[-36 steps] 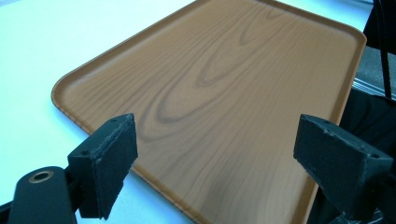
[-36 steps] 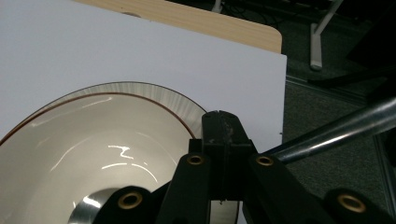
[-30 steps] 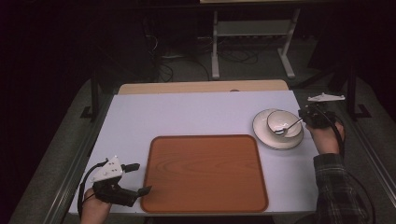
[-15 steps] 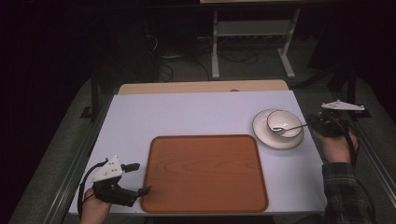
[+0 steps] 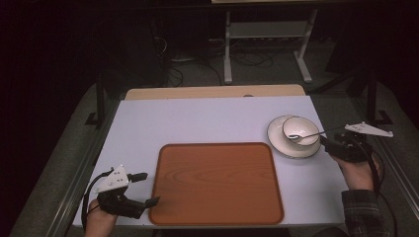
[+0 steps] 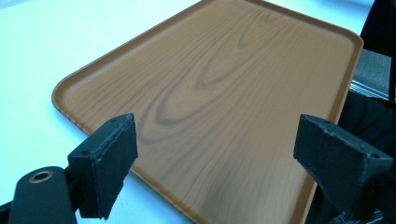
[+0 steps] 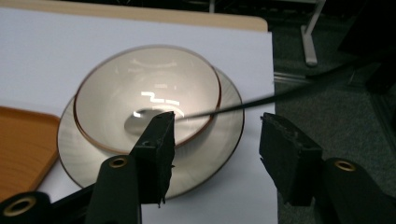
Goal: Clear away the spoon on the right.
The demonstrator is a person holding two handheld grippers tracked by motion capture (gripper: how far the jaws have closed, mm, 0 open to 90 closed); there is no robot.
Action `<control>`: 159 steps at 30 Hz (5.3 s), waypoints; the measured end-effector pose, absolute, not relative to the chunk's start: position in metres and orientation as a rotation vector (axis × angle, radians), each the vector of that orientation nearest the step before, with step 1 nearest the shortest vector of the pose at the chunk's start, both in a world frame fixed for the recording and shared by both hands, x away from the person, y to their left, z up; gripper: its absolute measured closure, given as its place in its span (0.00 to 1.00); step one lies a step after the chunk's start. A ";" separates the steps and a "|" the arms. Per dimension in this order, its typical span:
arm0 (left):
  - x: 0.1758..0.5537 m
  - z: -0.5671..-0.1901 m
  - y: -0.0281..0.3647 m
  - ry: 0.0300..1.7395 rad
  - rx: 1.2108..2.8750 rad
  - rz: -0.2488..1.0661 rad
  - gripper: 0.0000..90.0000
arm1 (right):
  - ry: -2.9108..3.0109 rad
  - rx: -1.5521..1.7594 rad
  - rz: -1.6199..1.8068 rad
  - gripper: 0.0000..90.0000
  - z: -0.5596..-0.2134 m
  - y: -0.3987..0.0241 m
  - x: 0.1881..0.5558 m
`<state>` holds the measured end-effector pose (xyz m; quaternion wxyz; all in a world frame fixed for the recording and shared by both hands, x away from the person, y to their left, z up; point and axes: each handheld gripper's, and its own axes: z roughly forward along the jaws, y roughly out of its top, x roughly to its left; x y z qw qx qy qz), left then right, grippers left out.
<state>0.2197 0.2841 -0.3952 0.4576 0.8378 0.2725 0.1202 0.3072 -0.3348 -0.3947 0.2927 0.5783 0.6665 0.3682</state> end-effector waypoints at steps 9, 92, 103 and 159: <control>0.219 -0.395 0.284 0.668 2.067 0.306 0.14 | 1.738 1.586 1.071 0.44 -0.407 -0.345 0.318; 0.217 -0.395 0.287 0.678 2.058 0.318 0.14 | 1.933 1.155 1.300 0.98 -0.300 -0.302 0.316; 0.217 -0.395 0.287 0.679 2.057 0.317 0.14 | 2.055 1.027 1.322 0.98 -0.294 -0.271 0.308; 0.217 -0.395 0.286 0.675 2.063 0.313 0.14 | 2.549 0.648 1.121 0.98 -0.348 -0.152 0.311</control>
